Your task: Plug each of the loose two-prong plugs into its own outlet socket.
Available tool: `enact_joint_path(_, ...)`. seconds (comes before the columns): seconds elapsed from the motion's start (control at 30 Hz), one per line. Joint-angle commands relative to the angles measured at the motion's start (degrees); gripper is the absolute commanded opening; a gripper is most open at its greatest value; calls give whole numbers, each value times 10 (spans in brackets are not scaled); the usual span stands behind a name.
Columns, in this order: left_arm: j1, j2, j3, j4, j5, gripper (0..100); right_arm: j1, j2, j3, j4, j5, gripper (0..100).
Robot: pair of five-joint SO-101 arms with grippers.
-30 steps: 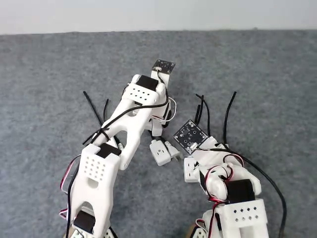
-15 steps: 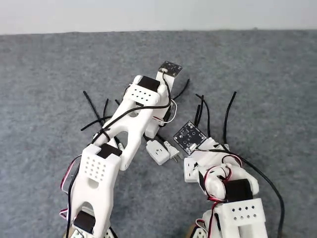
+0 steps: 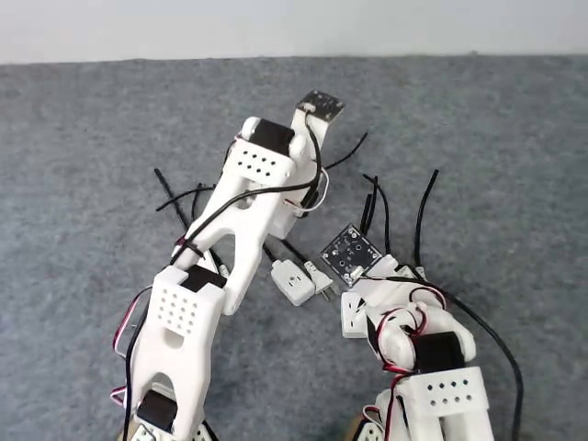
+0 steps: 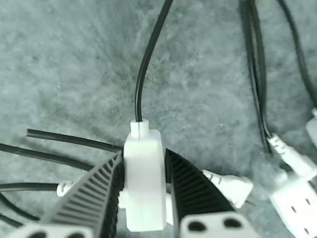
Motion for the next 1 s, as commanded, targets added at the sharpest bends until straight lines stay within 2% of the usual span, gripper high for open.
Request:
enact_joint_path(0.0,-1,-16,-82,45,-15,11,6,-7,-3,-16,-5,191)
enact_joint_path(0.27,-8,-132,-48,44,-18,11,7,-7,20,-58,-18,191)
enact_joint_path(0.47,-73,-237,15,42,-40,11,19,-7,25,-65,-21,191)
enact_joint_path(0.77,-292,-310,46,40,-78,11,29,-7,37,-86,-22,191)
enact_joint_path(0.97,-461,-309,49,-25,-91,11,27,-7,37,-84,-22,191)
